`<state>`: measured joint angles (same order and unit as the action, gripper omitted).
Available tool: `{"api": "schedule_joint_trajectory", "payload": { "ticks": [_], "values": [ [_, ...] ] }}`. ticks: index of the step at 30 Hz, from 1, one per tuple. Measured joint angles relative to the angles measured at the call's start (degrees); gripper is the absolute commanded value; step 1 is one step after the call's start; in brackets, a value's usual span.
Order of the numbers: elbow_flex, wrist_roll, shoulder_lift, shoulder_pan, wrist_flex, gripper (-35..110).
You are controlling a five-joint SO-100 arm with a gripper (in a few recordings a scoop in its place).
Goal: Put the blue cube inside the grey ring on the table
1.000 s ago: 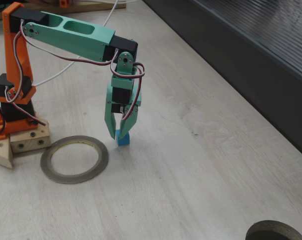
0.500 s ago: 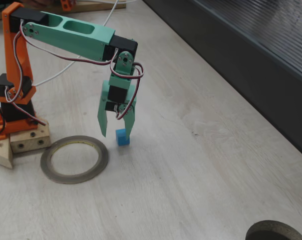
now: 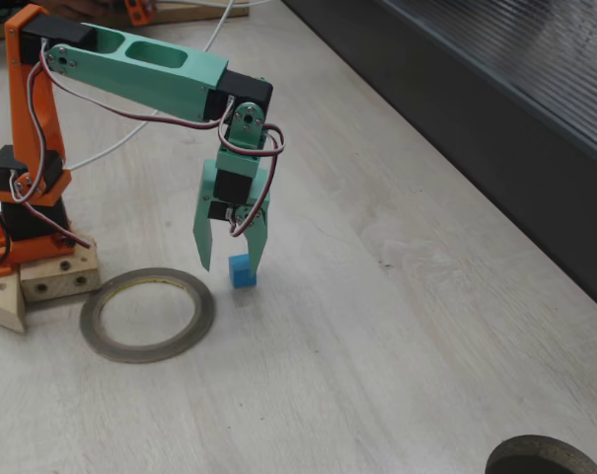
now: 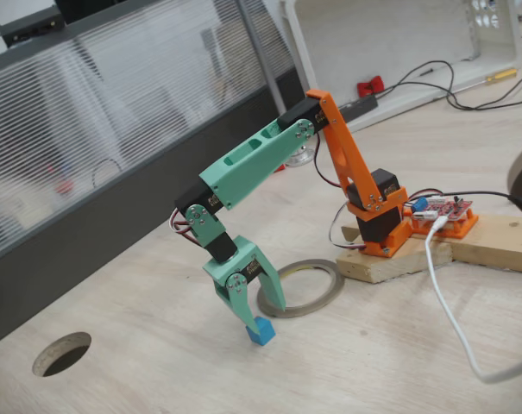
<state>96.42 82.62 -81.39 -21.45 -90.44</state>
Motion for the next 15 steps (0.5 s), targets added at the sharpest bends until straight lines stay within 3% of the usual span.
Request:
{"api": "schedule_joint_trajectory", "payload": {
  "ticks": [15],
  "values": [
    [0.0,0.0,0.0,0.0,1.4,37]
  ]
}}
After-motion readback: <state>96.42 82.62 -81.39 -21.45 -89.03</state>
